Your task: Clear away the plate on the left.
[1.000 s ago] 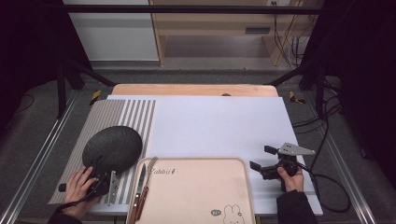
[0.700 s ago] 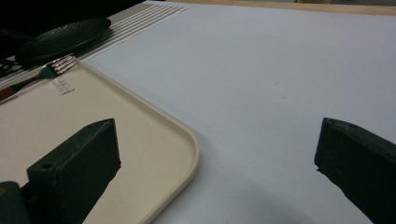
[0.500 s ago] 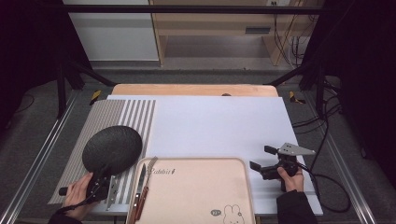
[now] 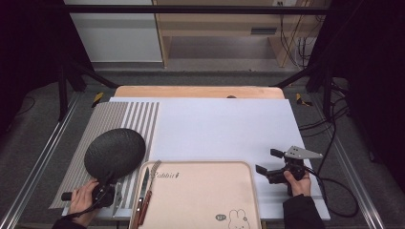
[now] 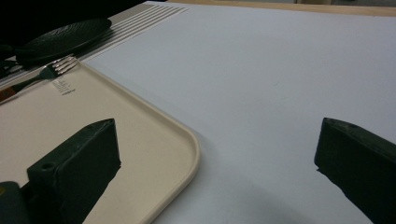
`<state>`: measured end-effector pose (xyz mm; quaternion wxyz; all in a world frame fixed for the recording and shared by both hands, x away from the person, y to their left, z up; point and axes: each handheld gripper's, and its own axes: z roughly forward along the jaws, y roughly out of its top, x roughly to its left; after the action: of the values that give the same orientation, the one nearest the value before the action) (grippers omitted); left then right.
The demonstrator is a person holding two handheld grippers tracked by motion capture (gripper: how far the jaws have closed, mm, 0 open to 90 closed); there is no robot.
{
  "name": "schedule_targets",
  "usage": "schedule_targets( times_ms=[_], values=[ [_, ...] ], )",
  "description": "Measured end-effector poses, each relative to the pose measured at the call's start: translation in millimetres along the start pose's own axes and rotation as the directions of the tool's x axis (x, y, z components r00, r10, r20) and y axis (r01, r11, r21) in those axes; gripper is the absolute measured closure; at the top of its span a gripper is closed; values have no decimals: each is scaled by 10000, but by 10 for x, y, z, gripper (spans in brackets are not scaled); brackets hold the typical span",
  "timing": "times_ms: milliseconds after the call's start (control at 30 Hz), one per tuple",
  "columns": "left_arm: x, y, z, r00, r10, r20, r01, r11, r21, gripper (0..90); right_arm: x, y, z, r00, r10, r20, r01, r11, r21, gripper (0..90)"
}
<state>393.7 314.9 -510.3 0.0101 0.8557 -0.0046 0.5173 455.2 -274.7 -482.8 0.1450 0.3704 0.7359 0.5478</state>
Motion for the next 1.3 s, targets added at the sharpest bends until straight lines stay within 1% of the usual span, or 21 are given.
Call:
schedule_targets(
  times_ms=[133,200,333,633,700,800,1067,1167,1200,1300],
  values=[
    [-6,4,-3,9999,102,-84,-102,9999,-31,806,-1,0,-1,10000,2,3,-2,10000,4,2],
    [4,16,-18,9996,187,-200,-187,9998,3,816,-1,0,-1,10000,-4,4,4,10000,-6,2],
    [42,26,-42,9990,126,-440,-131,9999,-108,850,-2,0,-2,10000,-10,16,10,10000,0,2],
    [74,22,-58,9987,84,-494,-96,9997,-237,856,-3,2,-4,10000,0,19,0,10000,21,2],
    [84,24,-66,9988,-32,-481,19,9996,-289,857,-3,0,-1,10000,-13,19,13,10000,2,2],
    [80,26,-67,9988,71,-488,-85,9996,-287,858,-3,0,-2,10000,-12,20,12,10000,8,2],
    [103,26,-90,9992,89,-400,-104,9992,-377,858,-3,0,0,10000,2,30,-2,10000,23,2],
    [110,27,-107,9993,-37,-379,20,9990,-453,858,-4,0,-2,10000,-13,32,13,10000,19,2],
    [113,29,-112,9992,-116,-389,96,9987,-504,858,-4,1,-7,10000,-7,28,7,10000,43,2],
    [137,42,-145,9985,-100,-538,72,9986,-517,858,-3,0,-3,10000,-12,36,12,10000,13,2]
  ],
)
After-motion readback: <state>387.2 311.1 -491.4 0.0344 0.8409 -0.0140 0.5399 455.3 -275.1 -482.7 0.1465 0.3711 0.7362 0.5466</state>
